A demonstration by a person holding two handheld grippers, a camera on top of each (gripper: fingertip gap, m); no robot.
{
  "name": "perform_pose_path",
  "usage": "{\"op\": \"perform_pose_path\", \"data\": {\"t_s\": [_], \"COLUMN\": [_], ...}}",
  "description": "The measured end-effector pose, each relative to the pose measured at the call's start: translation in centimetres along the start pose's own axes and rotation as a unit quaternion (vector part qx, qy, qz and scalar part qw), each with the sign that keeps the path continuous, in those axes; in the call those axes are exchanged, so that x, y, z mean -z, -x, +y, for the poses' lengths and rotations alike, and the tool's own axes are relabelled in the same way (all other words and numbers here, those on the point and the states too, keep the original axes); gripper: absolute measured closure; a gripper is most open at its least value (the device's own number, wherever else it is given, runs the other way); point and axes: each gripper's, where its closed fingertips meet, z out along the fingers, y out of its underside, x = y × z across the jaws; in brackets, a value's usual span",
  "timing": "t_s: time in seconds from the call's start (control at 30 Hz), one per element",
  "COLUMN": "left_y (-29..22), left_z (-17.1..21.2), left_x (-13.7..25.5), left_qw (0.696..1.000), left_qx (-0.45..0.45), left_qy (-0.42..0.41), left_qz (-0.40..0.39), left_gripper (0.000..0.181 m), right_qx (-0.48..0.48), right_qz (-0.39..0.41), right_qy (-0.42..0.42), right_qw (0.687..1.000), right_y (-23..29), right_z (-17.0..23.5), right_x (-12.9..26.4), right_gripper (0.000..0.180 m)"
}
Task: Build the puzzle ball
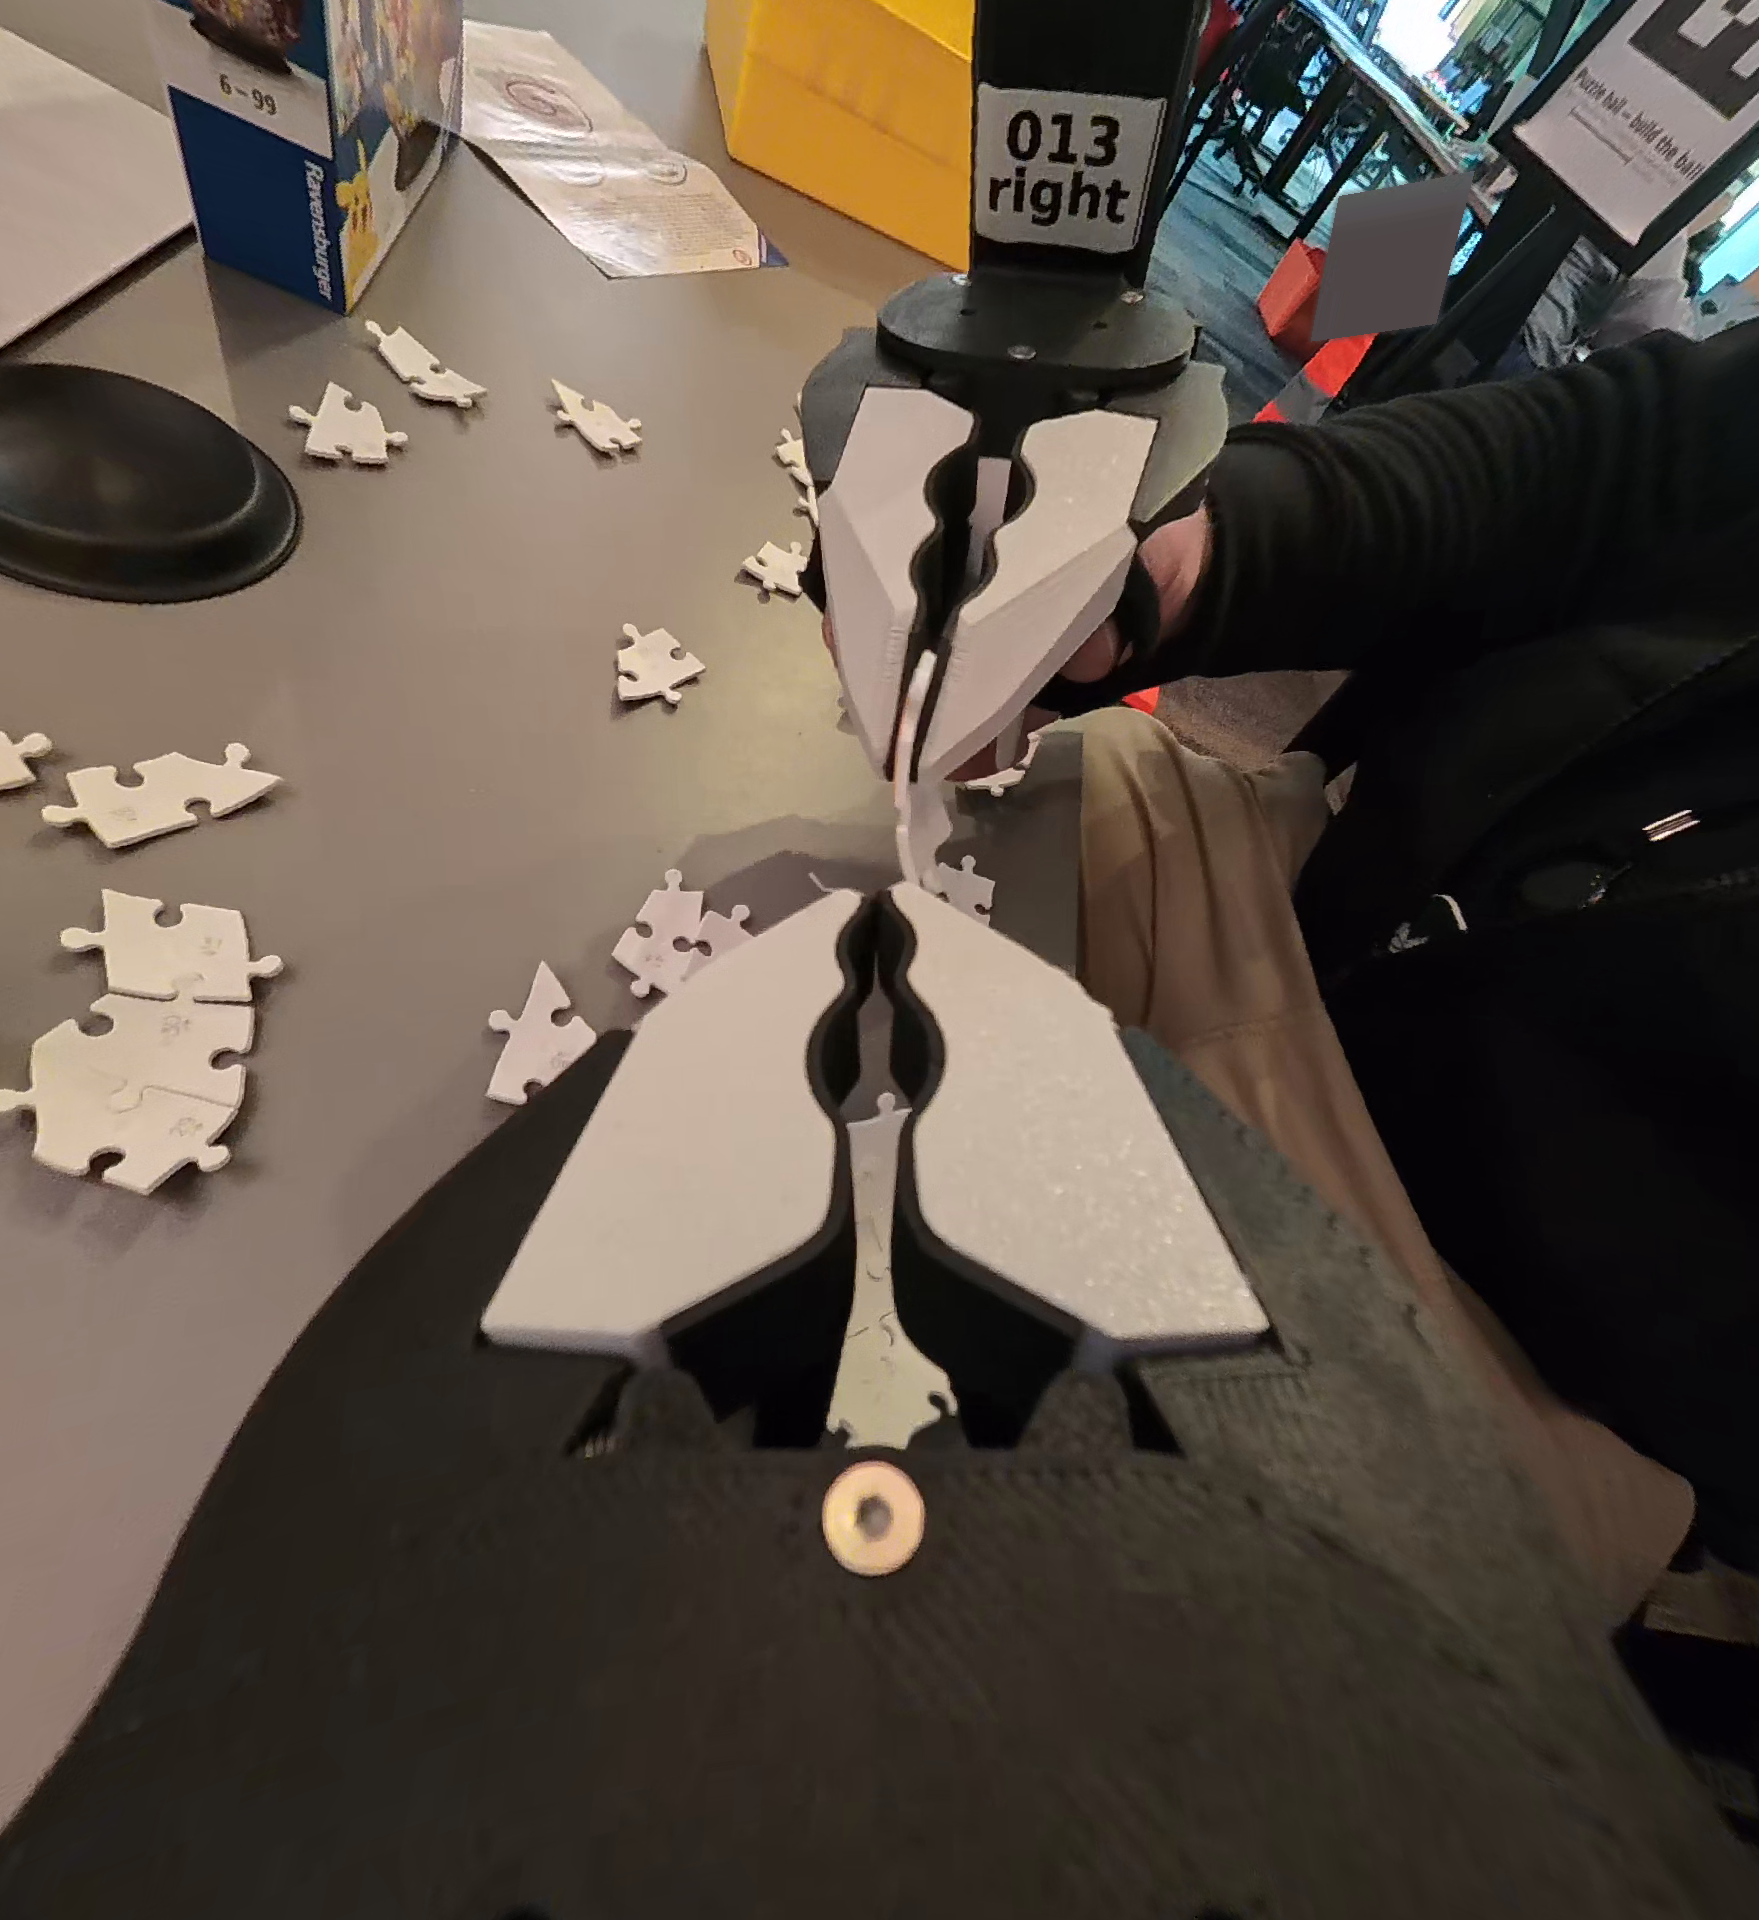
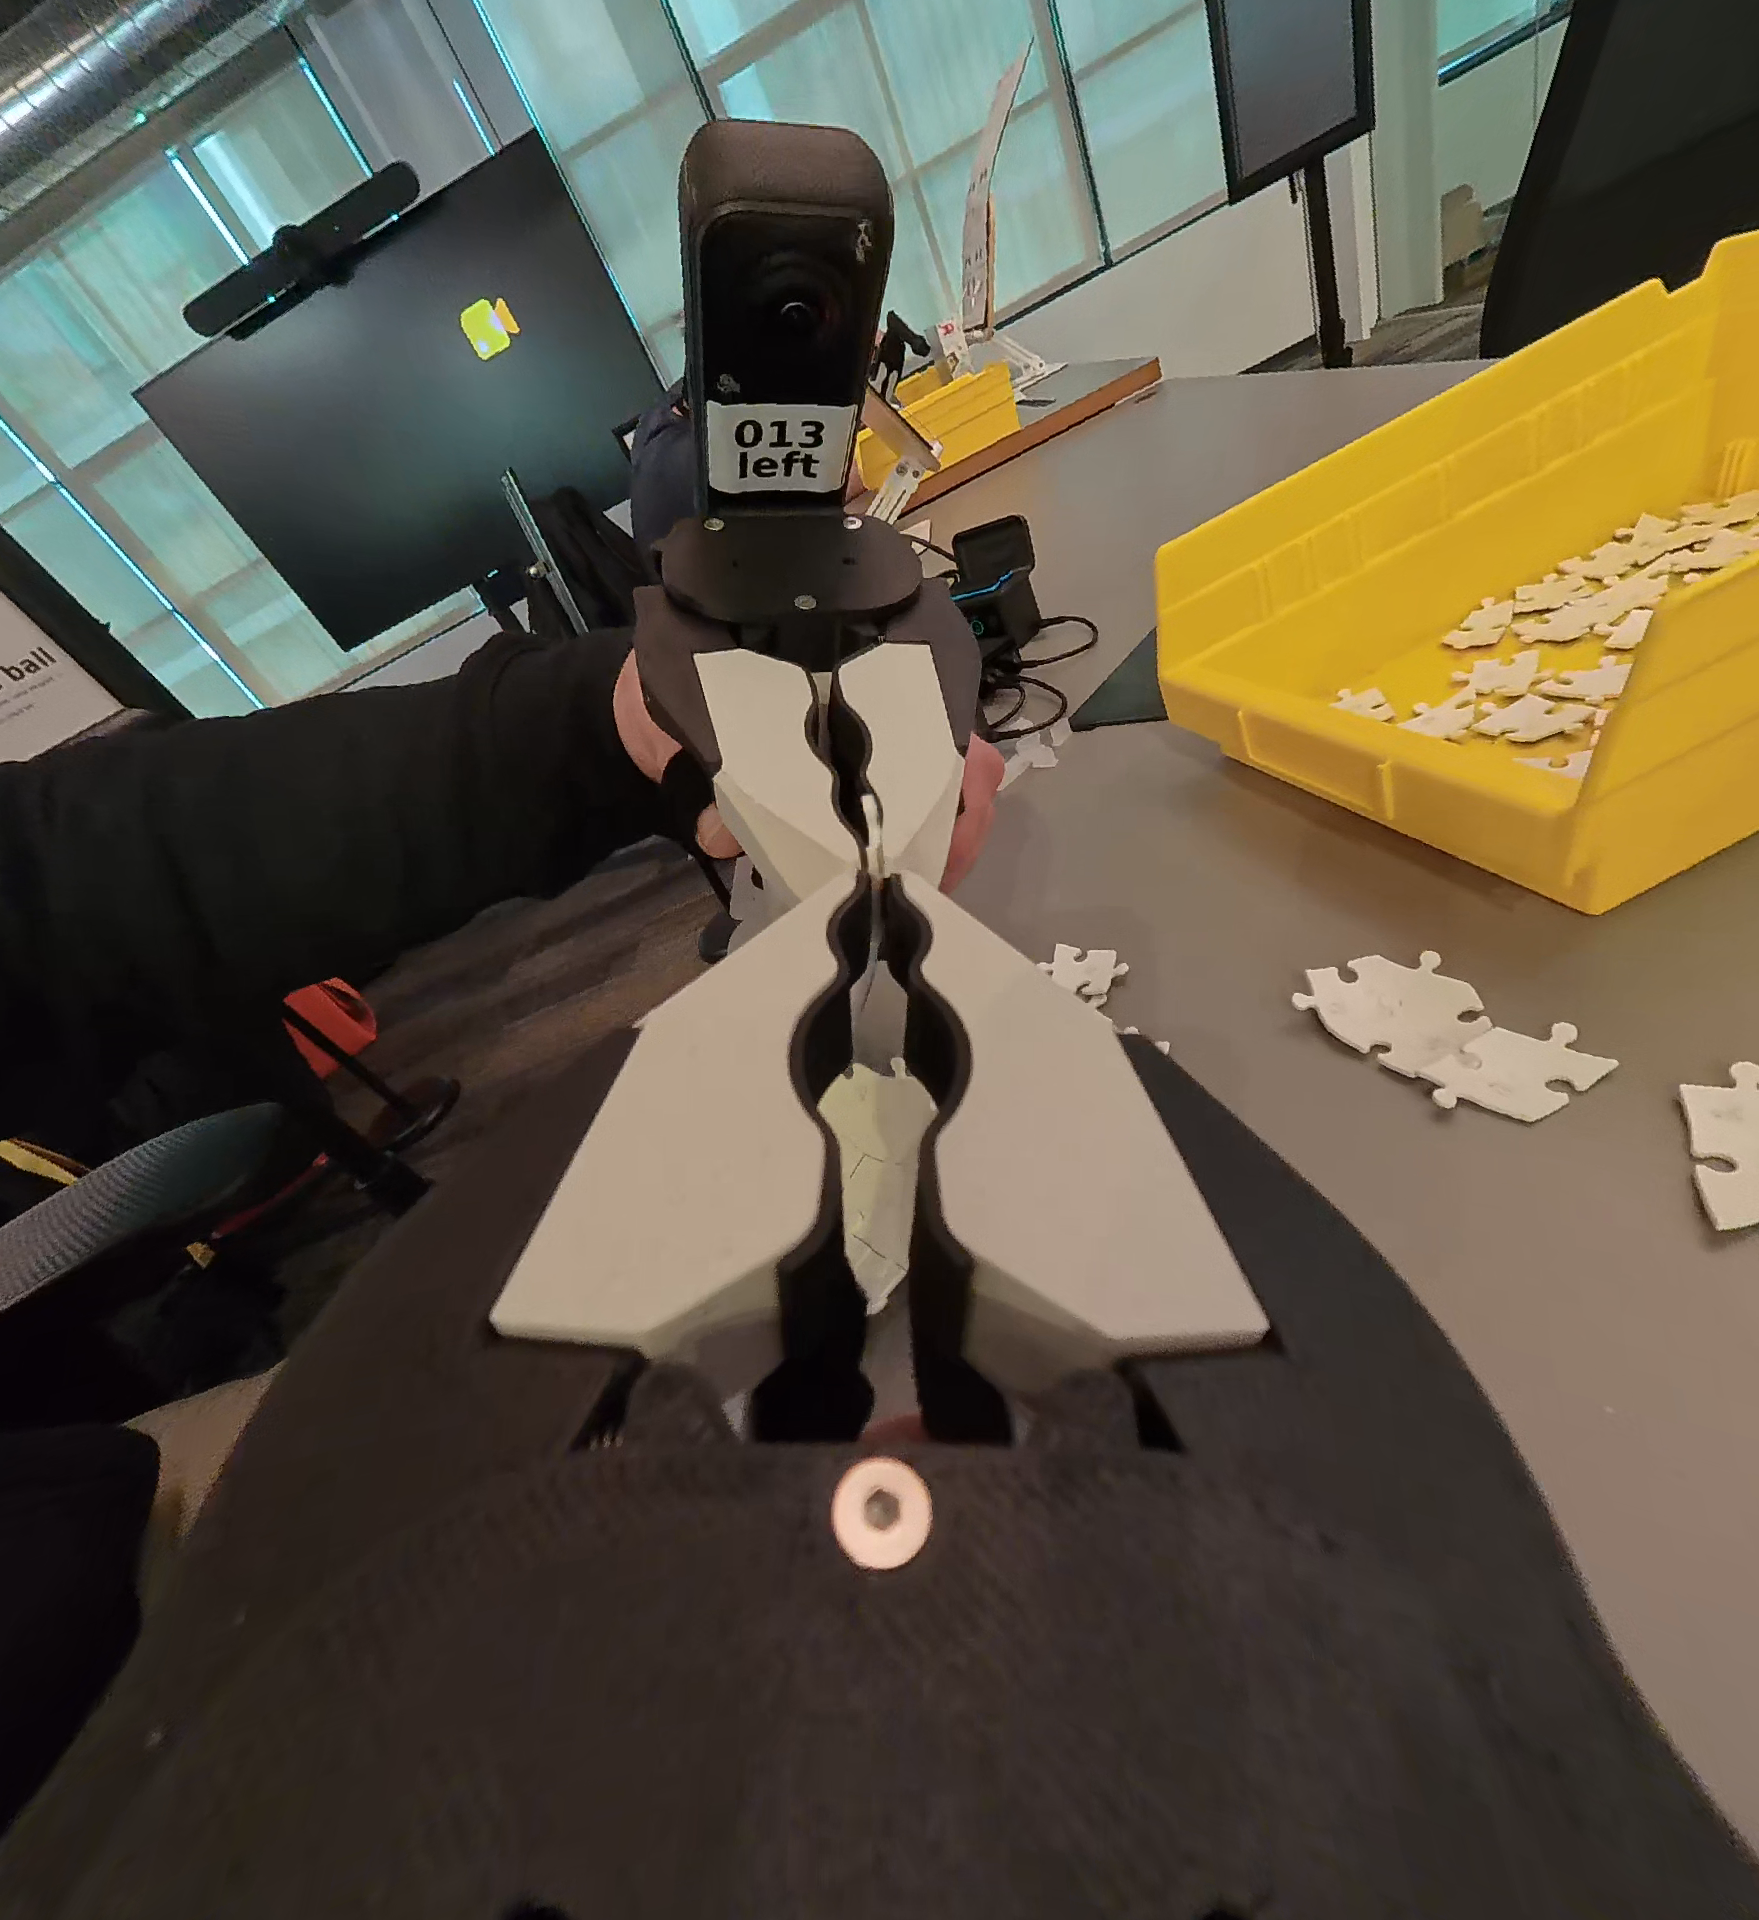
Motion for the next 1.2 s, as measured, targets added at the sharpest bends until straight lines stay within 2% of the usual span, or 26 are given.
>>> {"op": "perform_pose_path", "data": {"t_s": [0.07, 0.1, 0.17, 0.23, 0.3, 0.43, 0.57, 0.7, 0.8, 0.9, 1.03, 1.1, 1.2], "left_y": [-0.3, -0.7, -0.9, -1.2, -1.2, -0.9, -0.6, -0.2, 0.1, 0.7, 2.0, 2.4, 2.8], "left_z": [-0.1, -0.3, -0.5, -0.4, -1.0, -0.9, 0.2, 1.8, 3.3, 4.3, 6.0, 7.2, 8.7], "left_x": [0.2, 0.3, 0.1, -0.4, -0.6, -0.7, -0.7, -0.8, -1.2, -1.2, -0.4, -0.4, -0.9], "left_qw": [1.000, 0.999, 0.999, 0.999, 0.998, 0.999, 1.000, 0.996, 0.990, 0.984, 0.974, 0.969, 0.963], "left_qx": [0.004, 0.017, 0.024, 0.022, 0.017, 0.007, 0.008, 0.010, 0.007, -0.006, -0.019, -0.013, -0.009], "left_qy": [-0.007, -0.019, -0.032, -0.032, -0.047, -0.037, 0.015, 0.085, 0.140, 0.175, 0.213, 0.237, 0.263], "left_qz": [0.011, 0.027, 0.036, 0.038, 0.034, 0.024, 0.013, -0.003, -0.012, -0.032, -0.068, -0.072, -0.067], "left_gripper": [0.180, 0.170, 0.164, 0.166, 0.176, 0.178, 0.178, 0.178, 0.178, 0.176, 0.150, 0.144, 0.144], "right_qx": [0.004, 0.006, 0.010, 0.015, 0.019, 0.033, 0.069, 0.088, 0.084, 0.054, 0.047, 0.038, 0.038], "right_qz": [0.001, 0.001, 0.002, 0.002, -0.002, 0.004, 0.005, 0.017, 0.014, 0.015, 0.026, 0.024, 0.022], "right_qy": [-0.004, -0.010, -0.013, -0.013, -0.015, 0.005, 0.061, 0.157, 0.202, 0.211, 0.215, 0.212, 0.218], "right_qw": [1.000, 1.000, 1.000, 1.000, 1.000, 0.999, 0.996, 0.983, 0.976, 0.976, 0.975, 0.976, 0.975], "right_y": [0.0, 0.0, 0.1, 0.2, 0.5, 0.5, 0.7, 0.1, -0.3, -0.9, -1.9, -2.2, -2.4], "right_z": [-0.2, -0.4, -0.5, -0.5, -0.5, -0.3, 0.5, 2.9, 4.4, 5.2, 6.2, 6.5, 7.1], "right_x": [0.1, 0.2, 0.2, 0.1, 0.1, 0.1, 0.1, -0.2, -0.3, -0.7, -0.6, -0.6, -0.6], "right_gripper": [0.179, 0.179, 0.179, 0.179, 0.179, 0.178, 0.170, 0.179, 0.179, 0.180, 0.180, 0.180, 0.179]}}
